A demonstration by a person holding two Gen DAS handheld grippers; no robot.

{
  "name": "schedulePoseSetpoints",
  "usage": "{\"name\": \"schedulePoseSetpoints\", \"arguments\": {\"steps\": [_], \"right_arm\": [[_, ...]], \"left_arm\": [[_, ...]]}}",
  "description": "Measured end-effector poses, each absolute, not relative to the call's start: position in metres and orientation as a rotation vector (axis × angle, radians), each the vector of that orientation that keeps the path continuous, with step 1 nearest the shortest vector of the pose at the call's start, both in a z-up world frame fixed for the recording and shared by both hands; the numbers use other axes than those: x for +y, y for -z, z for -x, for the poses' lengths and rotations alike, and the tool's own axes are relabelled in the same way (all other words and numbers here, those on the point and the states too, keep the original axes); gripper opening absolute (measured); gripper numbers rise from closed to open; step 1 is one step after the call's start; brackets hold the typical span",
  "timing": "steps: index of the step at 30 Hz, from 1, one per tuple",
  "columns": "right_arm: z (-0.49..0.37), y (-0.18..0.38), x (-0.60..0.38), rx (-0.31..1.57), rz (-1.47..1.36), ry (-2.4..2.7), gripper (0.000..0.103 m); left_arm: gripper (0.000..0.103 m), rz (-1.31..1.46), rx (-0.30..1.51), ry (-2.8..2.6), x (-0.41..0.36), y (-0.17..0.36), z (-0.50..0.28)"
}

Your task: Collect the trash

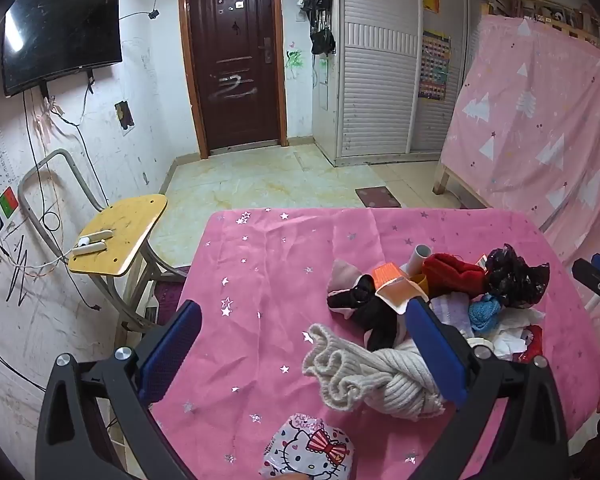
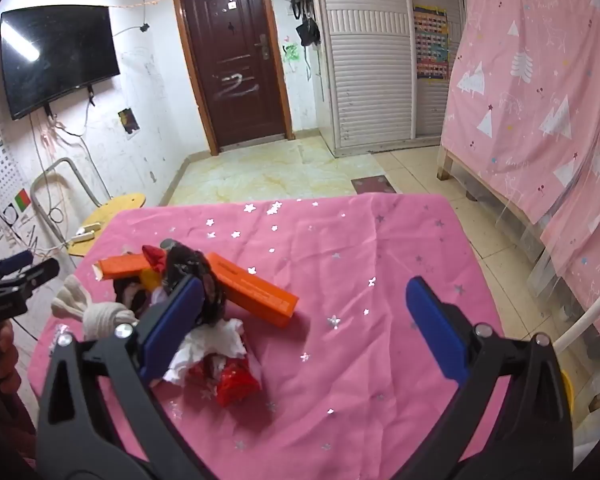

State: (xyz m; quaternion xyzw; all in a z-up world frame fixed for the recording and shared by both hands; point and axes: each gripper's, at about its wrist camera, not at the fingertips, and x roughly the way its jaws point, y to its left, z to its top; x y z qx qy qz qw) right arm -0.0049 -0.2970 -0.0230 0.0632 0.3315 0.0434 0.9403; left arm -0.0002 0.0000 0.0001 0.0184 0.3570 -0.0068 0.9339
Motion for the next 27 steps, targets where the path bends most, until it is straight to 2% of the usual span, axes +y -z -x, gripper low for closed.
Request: {"name": "schedulePoseSetpoints", "arguments": {"steps": [27], "right_arm": [[0.0035, 0.0285, -0.2906, 0.685, -0.12, -0.094, 0.097]], "left_arm": [[0.094, -0.032, 0.736, 0.022, 0.0003, 0.0022, 0.0006]]}}
